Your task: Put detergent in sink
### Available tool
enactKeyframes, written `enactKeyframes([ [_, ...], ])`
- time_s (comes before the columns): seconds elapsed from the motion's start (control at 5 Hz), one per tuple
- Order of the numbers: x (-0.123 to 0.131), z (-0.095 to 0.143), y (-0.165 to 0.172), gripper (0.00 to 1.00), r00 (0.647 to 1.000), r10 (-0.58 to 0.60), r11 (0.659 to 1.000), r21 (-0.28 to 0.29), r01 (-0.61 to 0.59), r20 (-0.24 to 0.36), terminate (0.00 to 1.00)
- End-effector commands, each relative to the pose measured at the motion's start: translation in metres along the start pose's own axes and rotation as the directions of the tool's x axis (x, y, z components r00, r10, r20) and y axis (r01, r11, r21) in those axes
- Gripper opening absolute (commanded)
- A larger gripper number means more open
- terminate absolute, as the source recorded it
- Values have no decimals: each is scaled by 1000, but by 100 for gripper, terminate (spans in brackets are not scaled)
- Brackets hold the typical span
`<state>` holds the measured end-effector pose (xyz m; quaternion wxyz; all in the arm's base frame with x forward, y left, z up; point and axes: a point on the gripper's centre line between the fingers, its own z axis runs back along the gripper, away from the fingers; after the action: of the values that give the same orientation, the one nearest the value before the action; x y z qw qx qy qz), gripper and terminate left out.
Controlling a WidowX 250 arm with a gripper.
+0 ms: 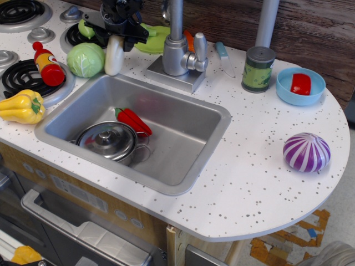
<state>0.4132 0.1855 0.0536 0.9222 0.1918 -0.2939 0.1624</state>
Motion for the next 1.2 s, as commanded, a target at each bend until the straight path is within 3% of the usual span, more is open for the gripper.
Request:
enactKeyframes([
  [0.0, 21, 51, -2, 0, 999, 49, 999, 9, -49, 19, 0],
  [0.2, 12, 87, -15, 0, 996, 85, 996, 16, -84, -31, 0],
  [0.4, -20, 100, -48, 0, 982, 170, 985, -25, -172, -82, 0],
  [0.6, -59, 85, -85, 0, 969, 236, 961, -128, -244, -75, 0],
  [0.8, -80, 89, -116, 0, 961, 271, 956, -106, -275, -50, 0],
  [1.0, -108, 82, -123, 0, 969, 247, 960, -134, -247, -15, 0],
])
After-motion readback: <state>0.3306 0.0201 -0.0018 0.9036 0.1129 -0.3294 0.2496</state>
